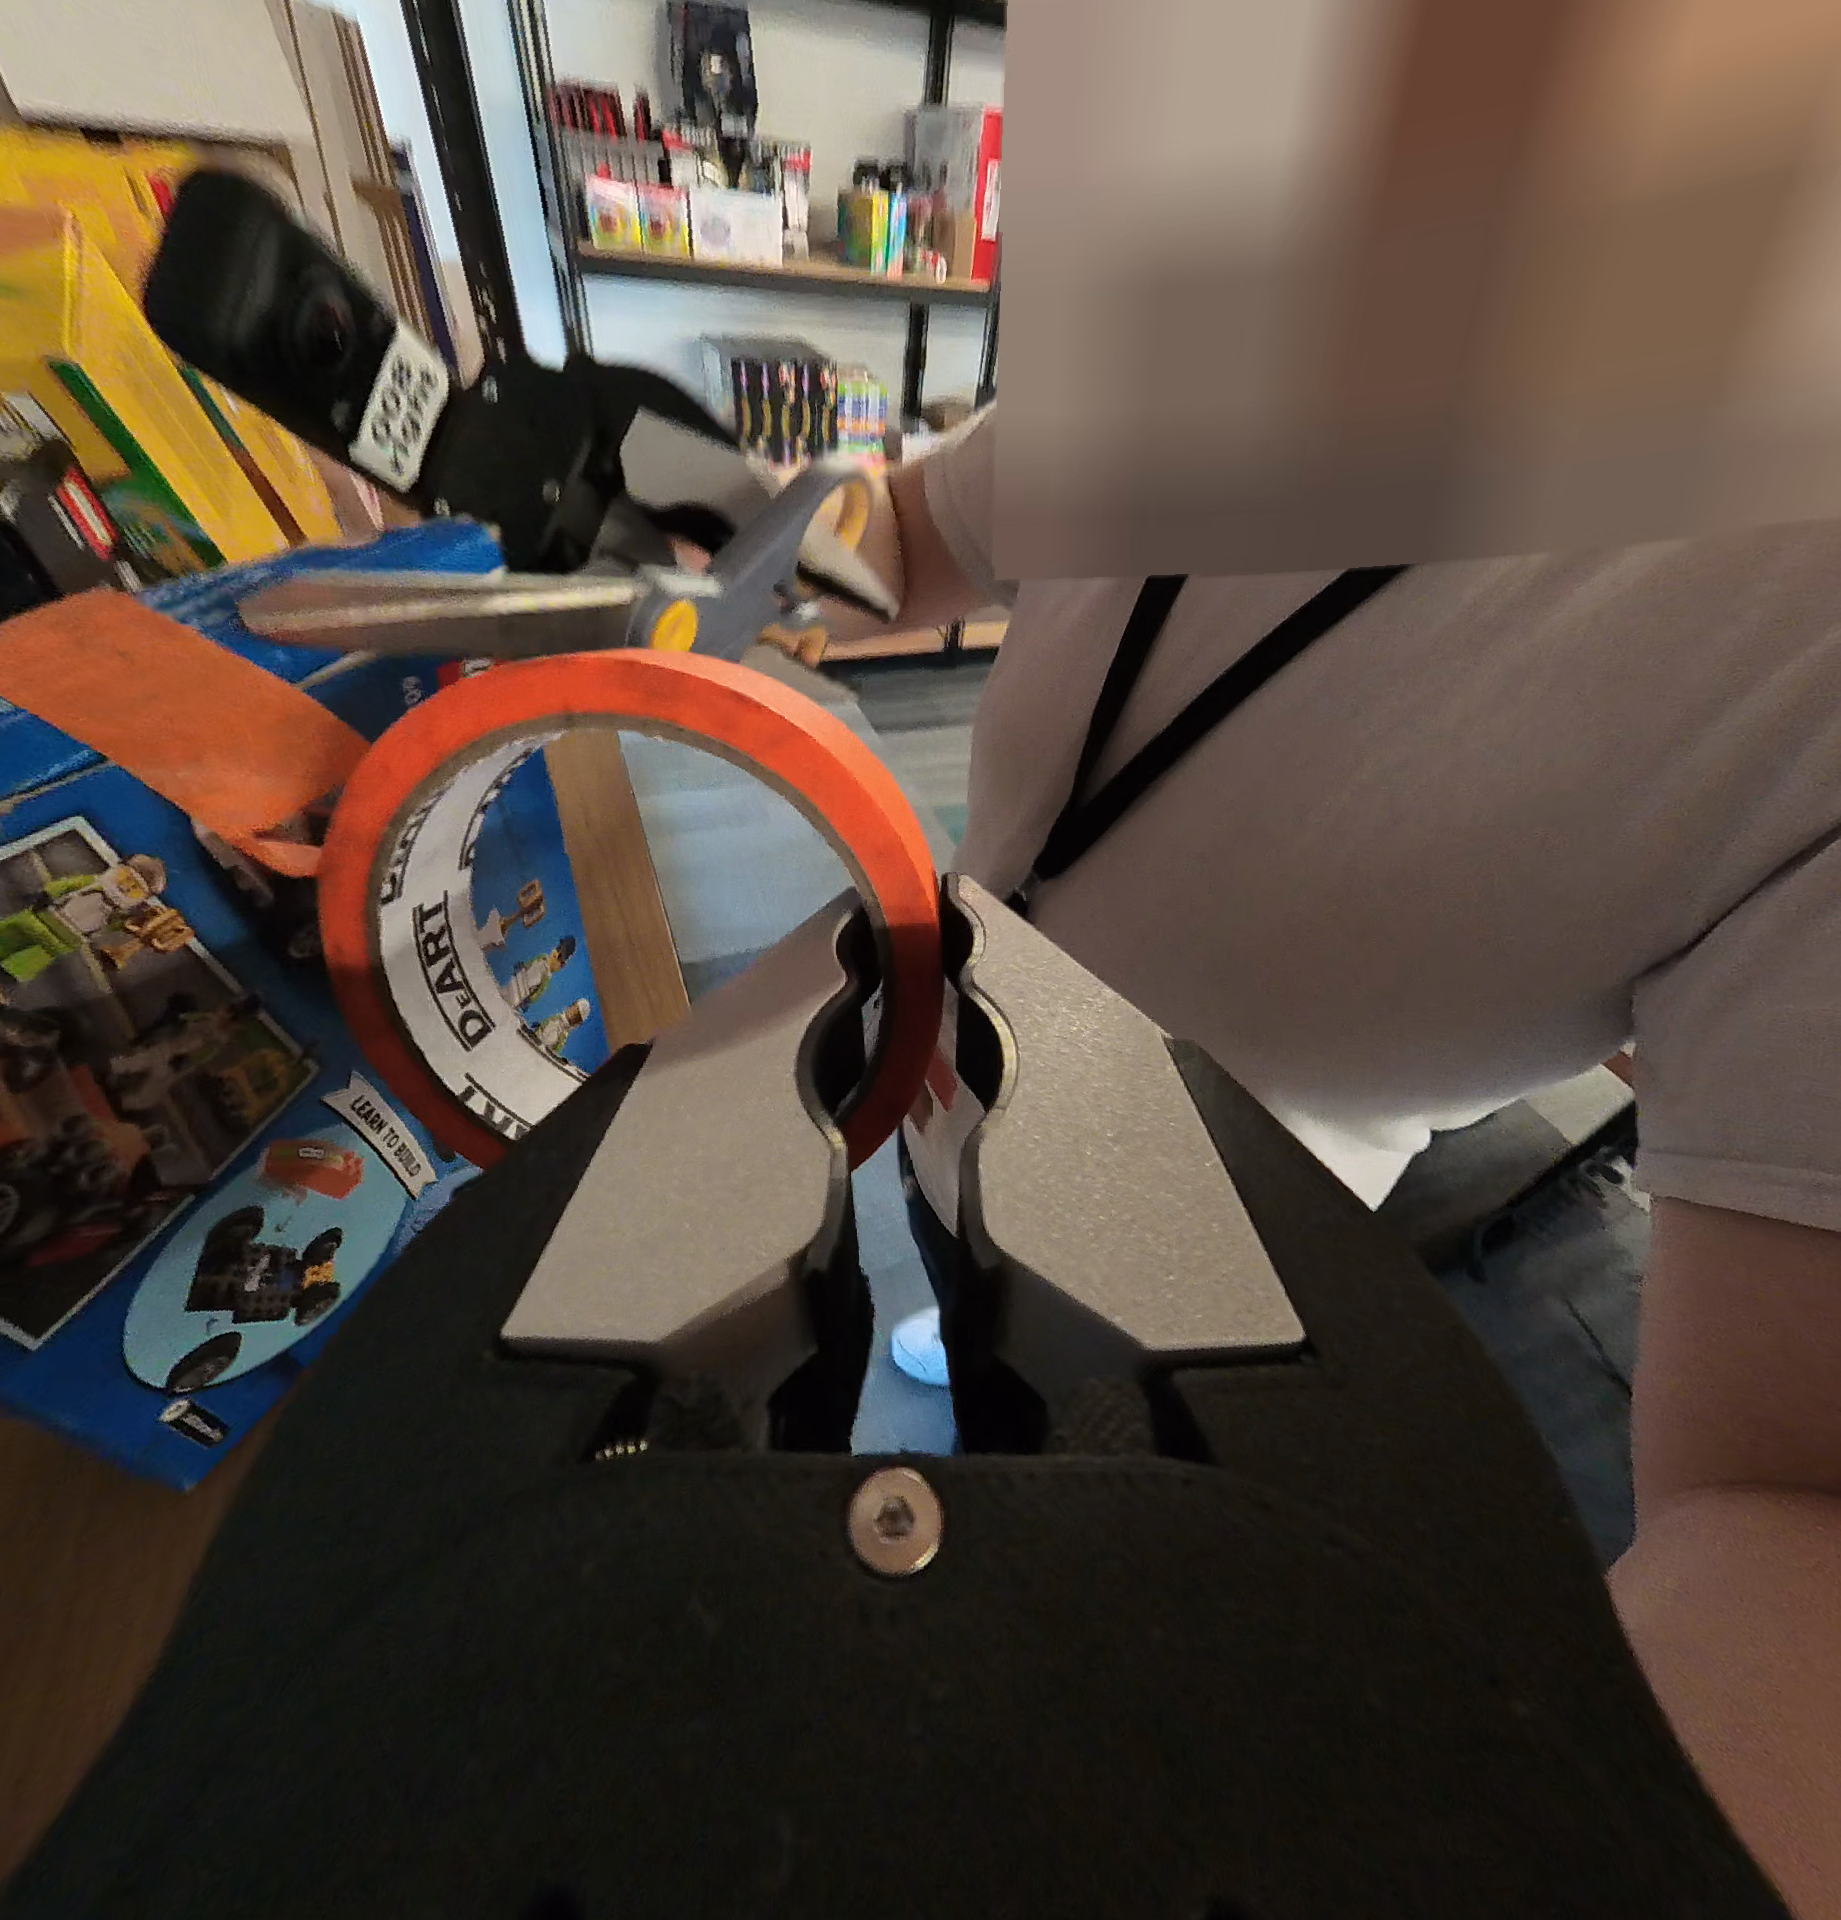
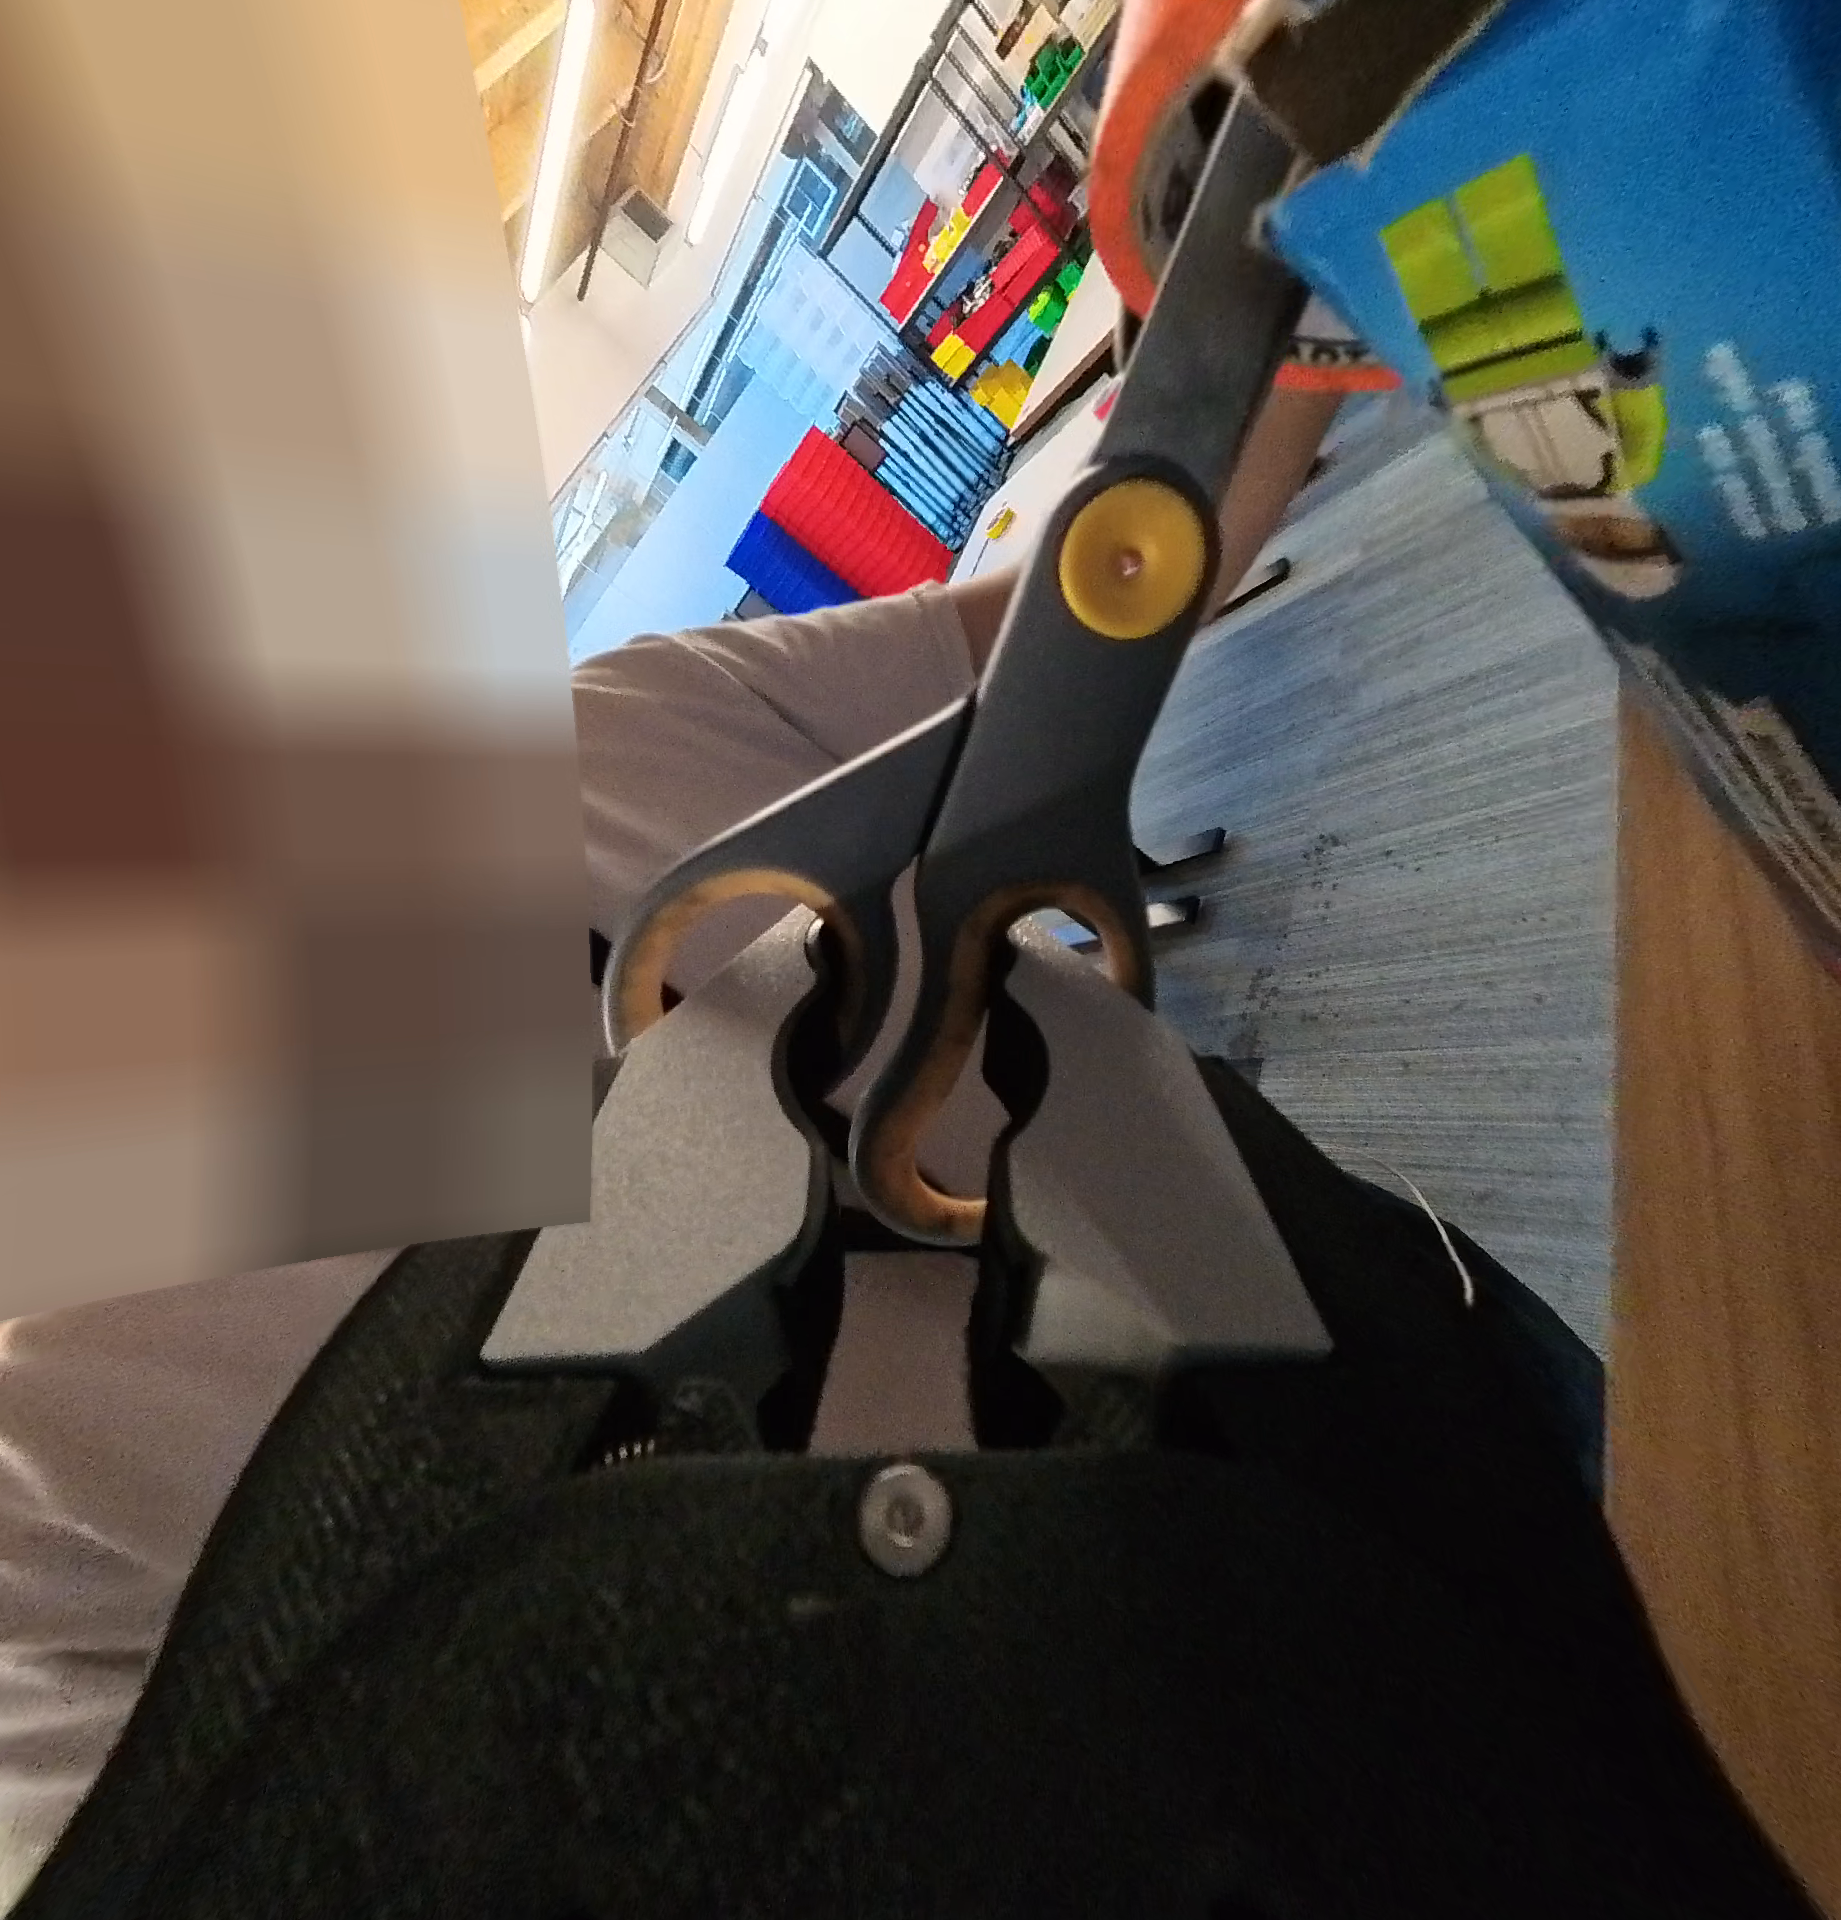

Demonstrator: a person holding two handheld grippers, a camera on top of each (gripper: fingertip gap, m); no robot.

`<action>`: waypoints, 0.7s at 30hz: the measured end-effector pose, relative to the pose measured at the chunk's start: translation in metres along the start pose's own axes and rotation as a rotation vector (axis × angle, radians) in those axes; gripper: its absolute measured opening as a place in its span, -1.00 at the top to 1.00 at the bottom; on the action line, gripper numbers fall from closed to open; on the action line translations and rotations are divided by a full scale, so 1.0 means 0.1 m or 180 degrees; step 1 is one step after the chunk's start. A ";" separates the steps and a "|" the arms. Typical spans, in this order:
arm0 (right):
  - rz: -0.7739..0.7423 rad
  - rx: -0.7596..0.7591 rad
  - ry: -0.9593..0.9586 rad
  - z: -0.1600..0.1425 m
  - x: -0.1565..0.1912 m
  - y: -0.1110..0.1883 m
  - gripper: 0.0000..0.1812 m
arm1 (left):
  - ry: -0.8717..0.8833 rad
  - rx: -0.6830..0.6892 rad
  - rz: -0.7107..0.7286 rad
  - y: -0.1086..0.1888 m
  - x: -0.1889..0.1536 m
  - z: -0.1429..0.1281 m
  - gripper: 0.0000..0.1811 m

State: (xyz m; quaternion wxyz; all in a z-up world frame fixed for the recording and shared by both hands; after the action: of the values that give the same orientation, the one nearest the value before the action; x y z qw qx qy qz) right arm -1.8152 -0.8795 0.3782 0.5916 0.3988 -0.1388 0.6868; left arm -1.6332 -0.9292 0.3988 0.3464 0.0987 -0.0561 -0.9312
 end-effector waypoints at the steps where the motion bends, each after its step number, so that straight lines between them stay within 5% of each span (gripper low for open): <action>1: -0.0004 0.0008 0.0019 -0.02 -0.01 0.02 0.79 | -0.0030 -0.0024 0.0005 0.01 -0.01 0.01 0.92; 8: -0.0150 0.0049 0.0530 -0.28 0.05 0.29 0.78 | -0.0228 -0.0210 -0.0019 0.10 -0.07 0.17 0.92; 12: -0.1300 0.0300 0.0559 -0.55 -0.21 0.74 0.79 | -0.0217 -0.0171 -0.0055 0.11 -0.07 0.20 0.92; 16: -0.2595 0.1101 0.0507 -0.77 -0.47 1.29 0.79 | -0.0131 -0.0100 -0.0094 0.10 -0.07 0.18 0.91; 21: -0.3197 0.2050 0.0580 -0.83 -0.56 1.61 0.78 | -0.0137 -0.0088 -0.0107 0.10 -0.07 0.18 0.92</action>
State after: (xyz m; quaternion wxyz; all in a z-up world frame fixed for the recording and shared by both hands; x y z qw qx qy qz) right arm -1.9970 -0.9057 0.3305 0.7026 0.5142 0.3327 0.3624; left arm -1.6260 -0.9317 0.4190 0.3307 0.0748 -0.0490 -0.9395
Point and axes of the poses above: each gripper's, where its closed fingertips meet, y back along the fingers, z out of its top, x = y × z across the jaws, the point moved 5 cm from there along y, back along the fingers, and after that the axes turned 14 degrees about -z, right-handed, at the moved point
